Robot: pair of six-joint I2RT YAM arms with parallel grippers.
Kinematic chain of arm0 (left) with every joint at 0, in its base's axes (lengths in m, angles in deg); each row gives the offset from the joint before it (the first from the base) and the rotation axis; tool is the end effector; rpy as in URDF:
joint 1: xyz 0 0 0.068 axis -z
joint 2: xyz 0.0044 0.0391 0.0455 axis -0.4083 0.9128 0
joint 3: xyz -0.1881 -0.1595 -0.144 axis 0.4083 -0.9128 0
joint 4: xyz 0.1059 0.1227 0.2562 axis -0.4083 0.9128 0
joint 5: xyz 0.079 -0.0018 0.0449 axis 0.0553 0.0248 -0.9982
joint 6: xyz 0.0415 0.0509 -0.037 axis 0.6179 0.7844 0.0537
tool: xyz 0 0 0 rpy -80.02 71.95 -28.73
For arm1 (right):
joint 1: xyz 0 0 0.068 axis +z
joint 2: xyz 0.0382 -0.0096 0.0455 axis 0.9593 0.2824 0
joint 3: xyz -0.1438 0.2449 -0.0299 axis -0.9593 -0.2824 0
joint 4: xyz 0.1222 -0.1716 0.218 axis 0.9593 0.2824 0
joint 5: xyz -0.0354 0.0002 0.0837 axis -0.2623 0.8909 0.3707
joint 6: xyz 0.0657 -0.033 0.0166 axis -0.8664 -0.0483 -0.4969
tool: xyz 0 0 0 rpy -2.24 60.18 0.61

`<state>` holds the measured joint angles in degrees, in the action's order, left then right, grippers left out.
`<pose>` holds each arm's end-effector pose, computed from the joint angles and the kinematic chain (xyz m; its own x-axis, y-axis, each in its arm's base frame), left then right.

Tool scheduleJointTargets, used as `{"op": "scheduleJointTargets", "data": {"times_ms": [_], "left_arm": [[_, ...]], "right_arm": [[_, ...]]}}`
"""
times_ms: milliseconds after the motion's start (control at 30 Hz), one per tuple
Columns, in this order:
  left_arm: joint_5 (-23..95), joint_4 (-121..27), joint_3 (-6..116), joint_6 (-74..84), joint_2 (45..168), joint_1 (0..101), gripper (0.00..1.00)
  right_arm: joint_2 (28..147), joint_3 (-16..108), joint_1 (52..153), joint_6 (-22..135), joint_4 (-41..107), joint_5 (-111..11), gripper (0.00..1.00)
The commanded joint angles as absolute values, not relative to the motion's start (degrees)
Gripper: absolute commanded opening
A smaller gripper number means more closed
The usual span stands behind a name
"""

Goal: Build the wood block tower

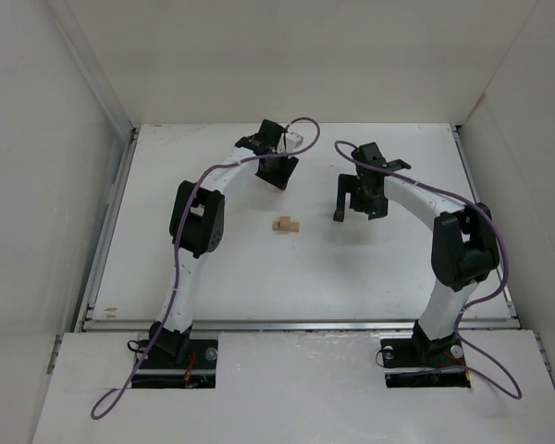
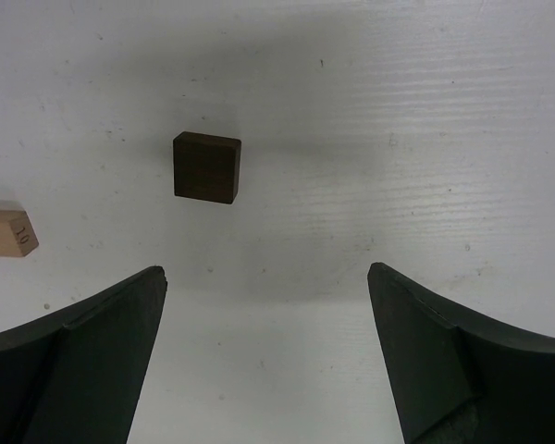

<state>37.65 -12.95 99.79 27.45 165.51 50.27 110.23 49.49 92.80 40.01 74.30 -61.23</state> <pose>0.5302 -0.2729 0.1802 -0.5625 0.4908 -0.6653 0.6588 0.7523 -0.0019 0.4063 0.1373 0.1889 -0.9178 0.1004 -0.3842 0.0650 0.9925 0.1039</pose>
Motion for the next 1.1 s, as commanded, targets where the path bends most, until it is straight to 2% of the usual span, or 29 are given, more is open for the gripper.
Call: {"op": "scheduleJointTargets", "data": {"times_ms": [0,67,633,833,1067], "left_arm": [[42.2,-12.6,97.5,26.0,163.0,50.3,0.52],[42.2,-13.2,96.2,25.4,161.9,50.3,0.55],[42.3,-13.3,97.3,29.3,161.8,51.3,0.54],[47.6,-12.6,97.8,29.6,160.2,51.3,0.6],[47.4,-11.2,101.5,30.4,163.8,51.9,0.61]], "right_arm": [[109.2,51.4,93.2,39.3,73.4,-62.6,0.95],[109.2,50.8,93.2,39.3,73.4,-62.6,0.95],[108.2,49.8,93.2,39.3,73.4,-63.6,0.95],[108.2,49.8,93.2,39.3,73.4,-63.6,0.95],[108.2,49.3,93.2,39.3,73.4,-63.6,0.95]]}}
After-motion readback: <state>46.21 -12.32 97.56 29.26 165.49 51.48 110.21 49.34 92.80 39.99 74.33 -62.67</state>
